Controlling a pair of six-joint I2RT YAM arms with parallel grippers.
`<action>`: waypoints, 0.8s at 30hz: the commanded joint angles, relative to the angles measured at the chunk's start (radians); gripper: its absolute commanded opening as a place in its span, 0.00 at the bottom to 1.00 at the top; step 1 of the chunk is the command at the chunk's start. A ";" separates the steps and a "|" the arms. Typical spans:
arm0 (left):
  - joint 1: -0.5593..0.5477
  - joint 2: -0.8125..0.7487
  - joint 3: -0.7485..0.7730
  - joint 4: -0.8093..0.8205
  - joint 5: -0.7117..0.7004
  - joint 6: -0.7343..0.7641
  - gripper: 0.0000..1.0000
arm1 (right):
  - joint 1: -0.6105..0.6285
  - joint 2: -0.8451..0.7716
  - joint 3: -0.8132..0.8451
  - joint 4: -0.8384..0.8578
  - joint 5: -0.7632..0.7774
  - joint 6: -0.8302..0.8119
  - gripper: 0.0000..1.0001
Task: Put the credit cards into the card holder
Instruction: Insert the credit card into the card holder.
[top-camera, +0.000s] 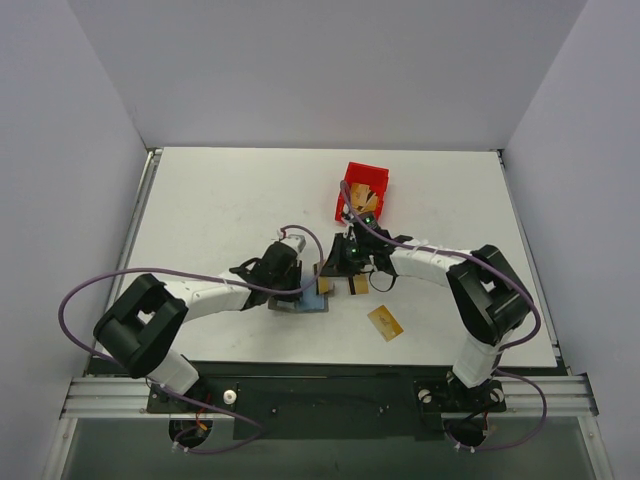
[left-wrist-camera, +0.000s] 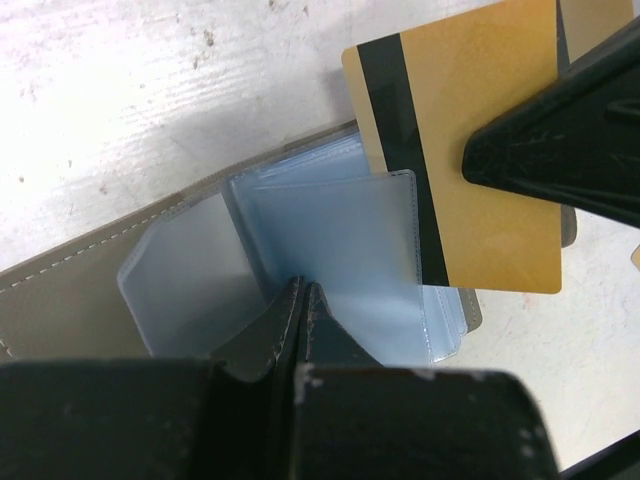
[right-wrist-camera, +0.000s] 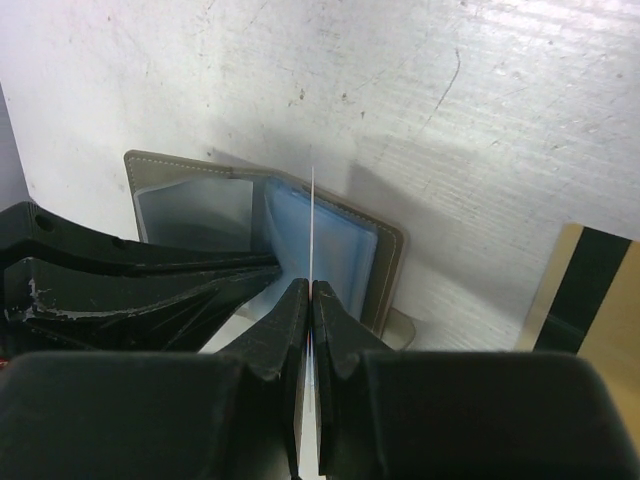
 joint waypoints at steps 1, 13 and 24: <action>0.004 -0.049 -0.037 -0.045 0.006 0.000 0.00 | 0.010 0.010 0.004 0.027 -0.065 -0.023 0.00; 0.002 -0.097 -0.045 -0.007 0.009 -0.003 0.00 | 0.011 0.042 0.014 0.006 -0.131 -0.019 0.00; 0.004 -0.138 0.004 -0.002 0.000 0.001 0.00 | 0.013 0.067 0.030 -0.006 -0.154 -0.010 0.00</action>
